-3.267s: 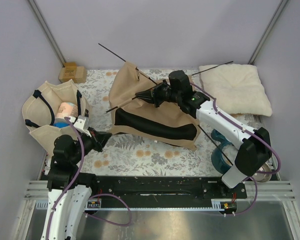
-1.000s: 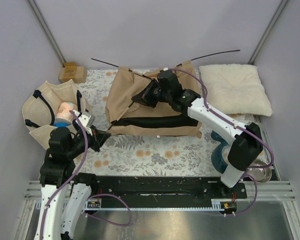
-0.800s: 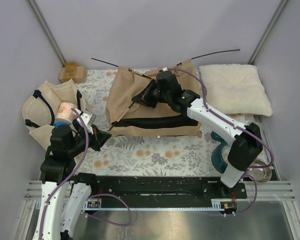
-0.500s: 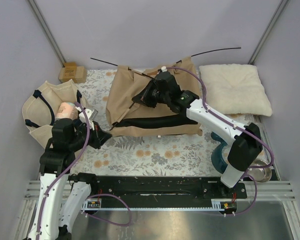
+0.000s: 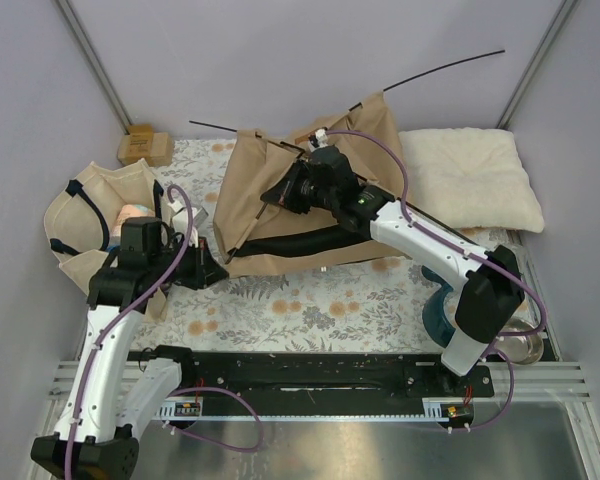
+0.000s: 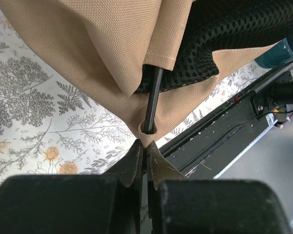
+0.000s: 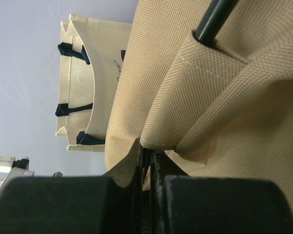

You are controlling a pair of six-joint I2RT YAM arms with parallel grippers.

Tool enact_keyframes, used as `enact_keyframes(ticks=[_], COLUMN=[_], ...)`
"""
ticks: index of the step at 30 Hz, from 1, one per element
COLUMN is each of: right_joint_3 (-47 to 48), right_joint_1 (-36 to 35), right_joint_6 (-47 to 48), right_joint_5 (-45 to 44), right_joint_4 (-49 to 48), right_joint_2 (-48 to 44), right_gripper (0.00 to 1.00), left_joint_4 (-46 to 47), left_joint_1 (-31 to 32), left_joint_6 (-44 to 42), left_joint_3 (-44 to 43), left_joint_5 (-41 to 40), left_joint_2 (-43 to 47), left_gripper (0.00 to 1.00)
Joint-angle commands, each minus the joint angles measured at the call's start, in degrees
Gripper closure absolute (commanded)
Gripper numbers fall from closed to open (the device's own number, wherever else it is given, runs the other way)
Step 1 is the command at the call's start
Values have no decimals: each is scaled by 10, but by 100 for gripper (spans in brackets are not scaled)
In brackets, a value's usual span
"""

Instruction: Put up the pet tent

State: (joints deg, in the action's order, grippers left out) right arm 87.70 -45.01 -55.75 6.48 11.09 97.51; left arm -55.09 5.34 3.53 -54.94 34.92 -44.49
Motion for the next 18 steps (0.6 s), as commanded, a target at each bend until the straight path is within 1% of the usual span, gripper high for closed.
enact_keyframes(ticks=[1,6,11,18], right_joint_3=[-7,-3,9,7], right_joint_1=[-15,-17,-19,-24], right_joint_6=[92,120,143,162], right_joint_5=[47,102,141,157], right_joint_4=[-42,-61,-54,-49], right_joint_2=[-9,3,18,31], right_gripper=[100,100,100,100], left_joint_4=[34,29,24,25], left_joint_1=[5,11,22,41], left_joint_6=[10,6,-4,-27], left_joint_3=[-25,-32,-39,-52], left_joint_5=[17,15,6,-4], left_joint_2=[-19,-51,-74,-94], left_gripper=[100,98,94,91])
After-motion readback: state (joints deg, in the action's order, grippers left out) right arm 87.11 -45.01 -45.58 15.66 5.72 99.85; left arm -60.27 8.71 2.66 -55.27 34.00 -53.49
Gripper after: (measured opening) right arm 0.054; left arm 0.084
